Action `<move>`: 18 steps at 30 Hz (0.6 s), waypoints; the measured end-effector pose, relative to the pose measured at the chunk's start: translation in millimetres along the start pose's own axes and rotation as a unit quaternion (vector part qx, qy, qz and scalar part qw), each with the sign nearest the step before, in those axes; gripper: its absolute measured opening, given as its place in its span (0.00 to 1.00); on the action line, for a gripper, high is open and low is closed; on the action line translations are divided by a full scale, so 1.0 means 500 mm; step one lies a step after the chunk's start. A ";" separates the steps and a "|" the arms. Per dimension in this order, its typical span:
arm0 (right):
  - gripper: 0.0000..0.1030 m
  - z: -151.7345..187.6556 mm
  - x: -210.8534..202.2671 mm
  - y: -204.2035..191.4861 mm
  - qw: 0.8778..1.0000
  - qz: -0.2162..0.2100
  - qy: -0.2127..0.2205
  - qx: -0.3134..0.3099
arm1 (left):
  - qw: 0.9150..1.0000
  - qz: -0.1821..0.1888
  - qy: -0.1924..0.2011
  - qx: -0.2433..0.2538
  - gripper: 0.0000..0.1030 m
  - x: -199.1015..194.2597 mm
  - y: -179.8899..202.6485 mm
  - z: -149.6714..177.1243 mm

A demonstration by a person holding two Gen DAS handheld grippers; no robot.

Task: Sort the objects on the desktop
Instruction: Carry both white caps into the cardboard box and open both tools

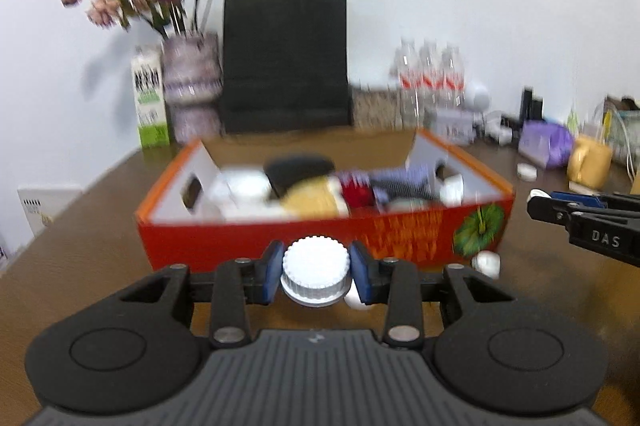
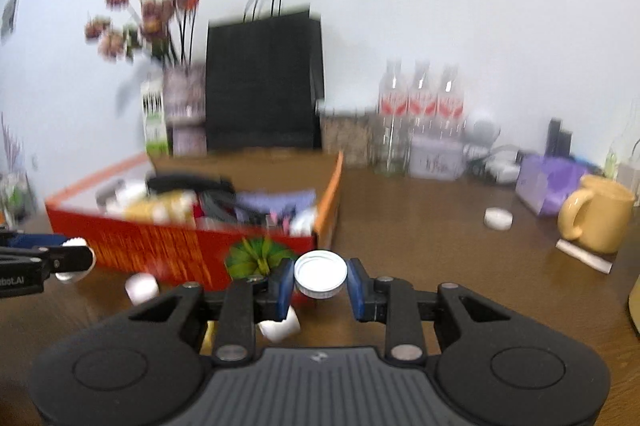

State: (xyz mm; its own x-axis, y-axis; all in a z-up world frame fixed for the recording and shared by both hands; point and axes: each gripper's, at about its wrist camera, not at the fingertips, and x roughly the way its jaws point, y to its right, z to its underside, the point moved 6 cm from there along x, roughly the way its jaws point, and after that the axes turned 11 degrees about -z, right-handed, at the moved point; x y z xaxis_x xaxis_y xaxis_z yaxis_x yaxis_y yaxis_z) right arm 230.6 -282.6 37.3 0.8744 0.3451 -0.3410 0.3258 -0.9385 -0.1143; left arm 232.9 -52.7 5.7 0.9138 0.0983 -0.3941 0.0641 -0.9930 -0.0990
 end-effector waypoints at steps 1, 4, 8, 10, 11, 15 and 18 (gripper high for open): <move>0.26 -0.013 -0.007 -0.004 1.000 -0.002 0.014 0.005 | 1.000 -0.004 0.009 -0.003 0.36 -0.002 -0.008 -0.014; 0.26 -0.056 -0.009 -0.020 0.999 -0.015 0.036 0.011 | 0.999 -0.015 0.031 -0.016 0.36 0.005 -0.030 -0.055; 0.26 -0.111 0.022 -0.048 0.999 -0.022 0.044 0.004 | 0.998 -0.025 0.051 -0.032 0.36 0.031 -0.056 -0.102; 0.26 -0.132 0.047 -0.062 0.999 -0.026 0.043 0.003 | 0.997 -0.029 0.059 -0.035 0.36 0.051 -0.064 -0.121; 0.26 -0.143 0.061 -0.067 0.999 -0.027 0.043 0.004 | 0.997 -0.031 0.061 -0.035 0.36 0.065 -0.068 -0.132; 0.26 -0.179 0.122 -0.084 0.999 -0.024 0.045 0.004 | 0.997 -0.034 0.061 -0.040 0.36 0.123 -0.074 -0.157; 0.26 -0.180 0.166 -0.080 0.998 -0.025 0.048 0.013 | 0.997 -0.030 0.062 -0.039 0.36 0.162 -0.075 -0.154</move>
State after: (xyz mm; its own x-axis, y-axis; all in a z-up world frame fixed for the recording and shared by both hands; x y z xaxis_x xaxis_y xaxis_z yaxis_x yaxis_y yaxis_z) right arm 322.4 -215.5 97.5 0.8886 0.3891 -0.2431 0.3607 -0.9199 -0.1539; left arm 335.6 -12.5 47.8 0.9495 0.1544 -0.2731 0.1475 -0.9880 -0.0459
